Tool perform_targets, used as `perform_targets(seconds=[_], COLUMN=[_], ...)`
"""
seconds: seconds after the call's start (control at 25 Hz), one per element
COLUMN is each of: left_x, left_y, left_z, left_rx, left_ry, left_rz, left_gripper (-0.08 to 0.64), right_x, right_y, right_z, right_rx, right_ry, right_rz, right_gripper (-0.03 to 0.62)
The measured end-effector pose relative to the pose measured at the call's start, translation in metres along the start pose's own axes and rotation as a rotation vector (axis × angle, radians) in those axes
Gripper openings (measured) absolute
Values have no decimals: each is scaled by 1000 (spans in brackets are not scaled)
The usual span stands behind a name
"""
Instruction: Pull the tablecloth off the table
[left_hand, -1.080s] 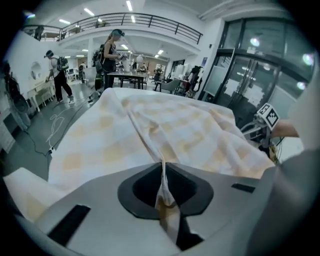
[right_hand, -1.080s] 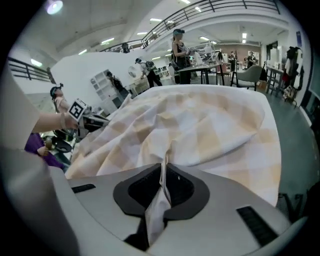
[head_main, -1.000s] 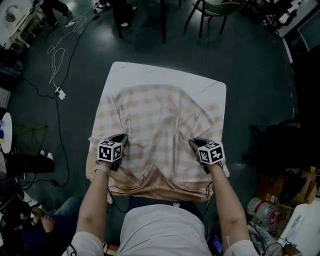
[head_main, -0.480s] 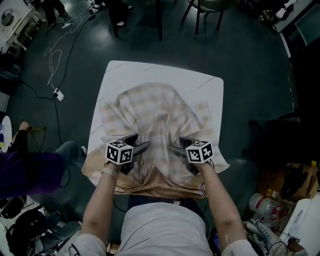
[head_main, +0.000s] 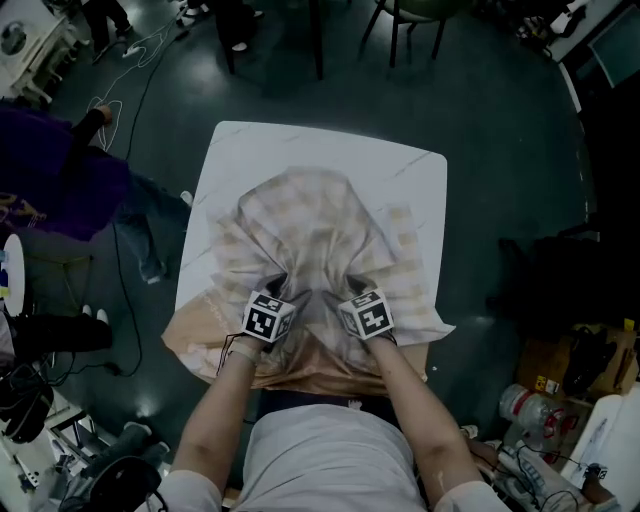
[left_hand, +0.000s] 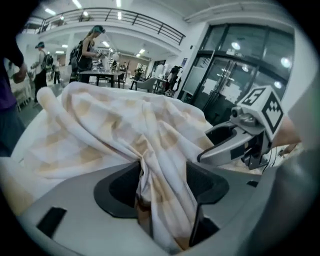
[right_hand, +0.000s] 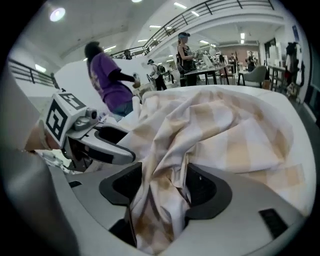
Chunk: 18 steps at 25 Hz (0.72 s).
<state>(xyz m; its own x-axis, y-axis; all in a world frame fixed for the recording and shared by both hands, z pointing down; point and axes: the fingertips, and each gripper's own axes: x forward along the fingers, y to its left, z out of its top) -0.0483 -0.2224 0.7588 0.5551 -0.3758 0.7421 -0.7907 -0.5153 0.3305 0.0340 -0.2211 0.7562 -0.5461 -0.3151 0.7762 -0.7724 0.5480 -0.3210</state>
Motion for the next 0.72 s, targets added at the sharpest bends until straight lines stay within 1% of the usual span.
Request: perform_targets(seconds=[0.08,0.12,0.16,0.2,0.28,0.36,0.44,0.48,0.6,0.72], left_x=[2,1,-1,-3,-6,-8,-15,-19,-35,-54], left_y=[1,0,-3,-7,-17,-24,-26,-28,-40,-48], left_z=[-6,-9,-13,-17,-24,-28,-27,-24,-14,-3], left_rx=[79,103,109,98,51,-18,-88,-109,-111,-113], left_ry=[9,16,25,33,39,31,14,1,-46,-104], left_rz=[67,89,94,83,32,-19,-39,-40,-48,-57], left_gripper=[286,236,215,191,135,83,63,60,57,55], right_x=[2,1,1,0,-3,-5,-9,-13,-26,-38], right_y=[5,8,11,14,20,24,27,29,34,46], right_z=[-5,-9,-13,-18,-25,-26,-22,-19,-14,-3], right_rx=[-57,-75,-83,-84,-71,-43,-25,-24,-22,-4], right_ry=[5,14,24,35,46,33,-8,-32,-95,-153], right_rz=[-38,-42,-37,-28,0,27,29,21,-1,10], right_gripper=[287,273,224,180,133,96,68,58,44,41])
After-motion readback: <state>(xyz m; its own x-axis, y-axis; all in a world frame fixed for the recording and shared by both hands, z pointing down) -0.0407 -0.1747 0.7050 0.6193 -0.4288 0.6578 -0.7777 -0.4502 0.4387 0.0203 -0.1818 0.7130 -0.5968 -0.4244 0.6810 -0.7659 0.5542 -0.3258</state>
